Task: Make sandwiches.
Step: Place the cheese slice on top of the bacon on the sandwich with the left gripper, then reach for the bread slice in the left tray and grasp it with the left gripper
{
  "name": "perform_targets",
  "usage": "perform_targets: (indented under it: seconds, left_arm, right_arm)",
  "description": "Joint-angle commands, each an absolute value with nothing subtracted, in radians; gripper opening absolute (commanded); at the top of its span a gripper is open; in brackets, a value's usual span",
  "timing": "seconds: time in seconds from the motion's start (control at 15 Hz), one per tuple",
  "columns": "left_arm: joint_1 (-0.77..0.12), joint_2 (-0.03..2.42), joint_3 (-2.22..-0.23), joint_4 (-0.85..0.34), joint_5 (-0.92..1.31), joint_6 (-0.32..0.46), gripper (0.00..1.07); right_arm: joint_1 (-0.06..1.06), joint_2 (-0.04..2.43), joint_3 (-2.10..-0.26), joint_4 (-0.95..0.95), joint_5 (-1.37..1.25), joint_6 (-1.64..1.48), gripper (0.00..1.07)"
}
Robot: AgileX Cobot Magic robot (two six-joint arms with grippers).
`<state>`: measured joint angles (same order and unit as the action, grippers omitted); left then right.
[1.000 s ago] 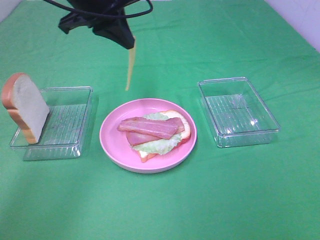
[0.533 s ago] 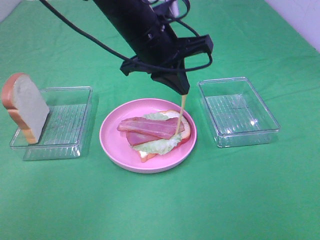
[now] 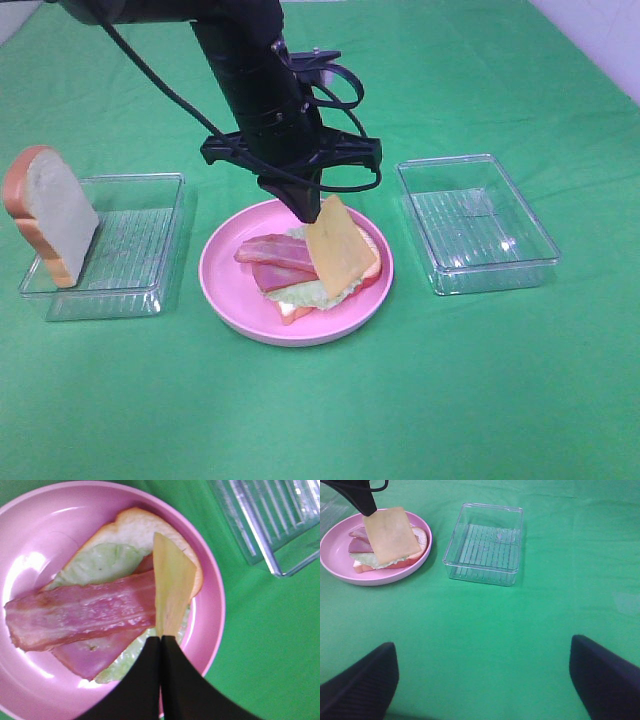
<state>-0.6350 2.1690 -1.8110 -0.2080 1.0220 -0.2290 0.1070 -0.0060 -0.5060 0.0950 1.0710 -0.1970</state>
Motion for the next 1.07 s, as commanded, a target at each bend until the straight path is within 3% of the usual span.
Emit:
perform_targets:
  seconds: [0.07,0.13,0.2,0.27,0.33,0.4,0.53,0.73,0.87,1.07]
  left_arm:
    - [-0.638,2.189,-1.815,-0.139,1.051,-0.332,0.07]
    - [-0.638,2.185,-1.821,-0.1,1.051,-0.363,0.21]
    - [-0.638,2.185,-1.821,-0.1,1.051,-0.363,0.21]
    - [-0.638,2.183,-1.859,-0.038,1.09,-0.379,0.5]
    - [-0.638,2.183,-1.869,-0.02,1.107,-0.379,0.55]
    - [-0.638,2.183,-1.926,0.05,1.163,-0.379,0.71]
    - [-0.638,2.183,-2.049,0.169,1.284,-0.379,0.75]
    - [-0.626,2.137,-2.128,0.188,1.28,-0.374,0.75]
    - [-0.59,2.107,-2.128,0.167,1.281,-0.372,0.75]
    - [-0.442,2.009,-2.098,0.022,1.281,-0.349,0.76]
  right_arm:
    - [0.105,-0.02,-0.505,0.1,1.067,-0.21,0.87]
    - [0.105,-0.02,-0.505,0.1,1.067,-0.21,0.87]
    - [0.105,-0.02,-0.505,0.1,1.067,-0.21,0.87]
    - [0.105,-0.02,-0.505,0.1,1.067,-0.21,0.87]
    - [0.105,-0.02,-0.505,0.1,1.067,-0.21,0.87]
    - [0.105,-0.02,-0.505,0.1,1.067,-0.21,0.87]
    - [0.105,-0.02,-0.505,0.1,1.067,-0.21,0.87]
    - [0.105,-0.02,-0.505,0.1,1.067,-0.21,0.87]
    - [0.105,-0.02,-0.505,0.1,1.067,-0.21,0.87]
    - [0.105,-0.02,-0.505,0.1,1.067,-0.21,0.87]
